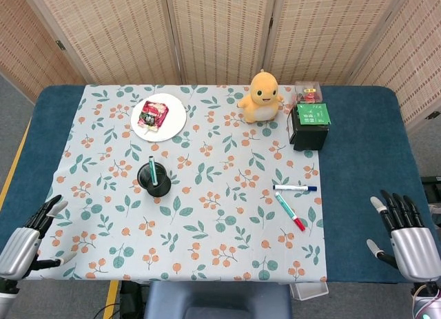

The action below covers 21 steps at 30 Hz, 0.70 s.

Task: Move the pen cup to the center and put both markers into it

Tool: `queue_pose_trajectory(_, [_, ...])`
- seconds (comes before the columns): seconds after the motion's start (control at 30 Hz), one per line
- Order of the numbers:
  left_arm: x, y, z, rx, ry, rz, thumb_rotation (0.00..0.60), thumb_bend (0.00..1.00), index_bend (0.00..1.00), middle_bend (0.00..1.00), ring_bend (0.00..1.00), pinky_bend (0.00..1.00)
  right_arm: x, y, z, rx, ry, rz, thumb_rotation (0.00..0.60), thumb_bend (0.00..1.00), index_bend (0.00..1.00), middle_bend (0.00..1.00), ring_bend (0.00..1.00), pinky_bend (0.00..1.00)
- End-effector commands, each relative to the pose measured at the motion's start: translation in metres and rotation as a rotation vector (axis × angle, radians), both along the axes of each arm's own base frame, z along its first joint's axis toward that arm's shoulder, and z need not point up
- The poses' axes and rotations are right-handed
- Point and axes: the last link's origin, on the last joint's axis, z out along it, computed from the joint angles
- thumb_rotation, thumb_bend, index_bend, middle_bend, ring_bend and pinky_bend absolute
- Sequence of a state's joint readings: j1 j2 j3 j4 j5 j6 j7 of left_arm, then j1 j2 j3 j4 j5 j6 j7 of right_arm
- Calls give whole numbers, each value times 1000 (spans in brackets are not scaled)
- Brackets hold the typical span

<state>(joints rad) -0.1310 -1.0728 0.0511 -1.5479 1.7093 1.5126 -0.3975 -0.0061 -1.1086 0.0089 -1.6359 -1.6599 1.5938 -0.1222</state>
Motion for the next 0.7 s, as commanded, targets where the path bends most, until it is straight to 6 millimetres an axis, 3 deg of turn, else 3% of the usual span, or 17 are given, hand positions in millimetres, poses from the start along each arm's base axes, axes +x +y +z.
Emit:
queue_pose_trajectory(0.03, [-3, 11, -5, -84, -130, -14, 600, 53, 0, 0, 0, 206, -1, -4, 0, 6, -3, -2, 600, 210, 71, 0, 0, 0])
queue_pose_trajectory(0.2, [-3, 42, -24, -202, -338, -13, 600, 52, 0, 0, 0, 215, -6, -11, 4, 2, -12, -30, 600, 210, 70, 0, 0, 0])
queue_pose_trajectory(0.4, [3, 95, -50, -306, -398, -23, 600, 52, 0, 0, 0, 215, -8, -18, 8, -1, -31, -37, 600, 210, 70, 0, 0, 0])
queue_pose_trajectory(0.7, [11, 145, -78, -354, -564, -57, 600, 53, 0, 0, 0, 196, -9, -24, 3, 41, -25, -30, 600, 213, 70, 0, 0, 0])
